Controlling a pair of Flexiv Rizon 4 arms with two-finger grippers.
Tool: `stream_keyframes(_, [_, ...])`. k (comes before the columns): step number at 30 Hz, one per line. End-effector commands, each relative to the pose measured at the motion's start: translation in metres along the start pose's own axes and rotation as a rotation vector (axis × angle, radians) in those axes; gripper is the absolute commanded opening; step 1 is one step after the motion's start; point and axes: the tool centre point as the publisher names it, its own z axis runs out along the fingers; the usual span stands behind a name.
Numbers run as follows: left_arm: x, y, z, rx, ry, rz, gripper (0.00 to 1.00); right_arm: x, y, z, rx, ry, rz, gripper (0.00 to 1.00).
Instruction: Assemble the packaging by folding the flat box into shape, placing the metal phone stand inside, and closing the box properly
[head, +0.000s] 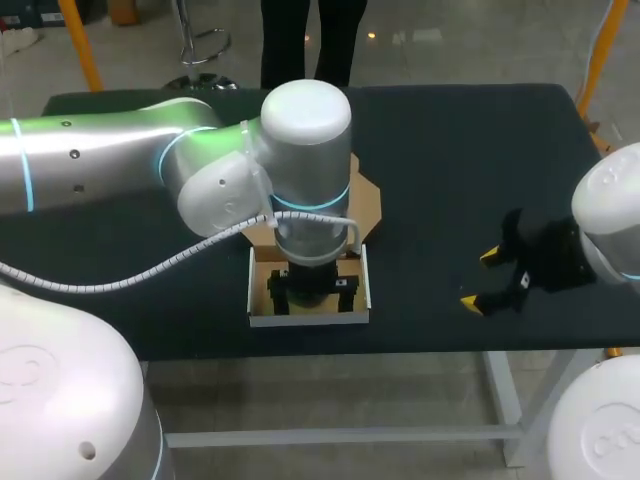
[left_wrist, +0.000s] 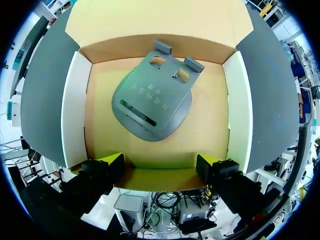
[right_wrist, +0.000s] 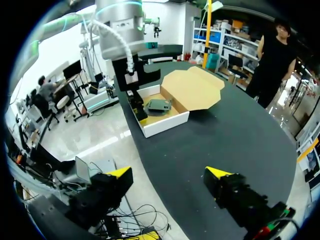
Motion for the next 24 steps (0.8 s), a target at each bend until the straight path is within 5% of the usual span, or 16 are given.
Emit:
stream_keyframes(1, [0.000, 0.000, -0.006, 0.024, 0.000, -0.012, 1.00, 0.007, 0.001, 0.000, 0.005, -0.029, -0.003, 1.00])
stream_keyframes(11, [-0.006, -0.004, -0.044, 0.130, 0.060, 0.014, 1.00, 0.007, 0.001, 0.000, 0.005, -0.029, -0.003, 1.00])
stream_keyframes(24, [-0.032, 0.004, -0.107, 0.253, 0.237, 0.296, 1.00, 0.007, 0.001, 0.000, 0.005, -0.029, -0.003, 1.00])
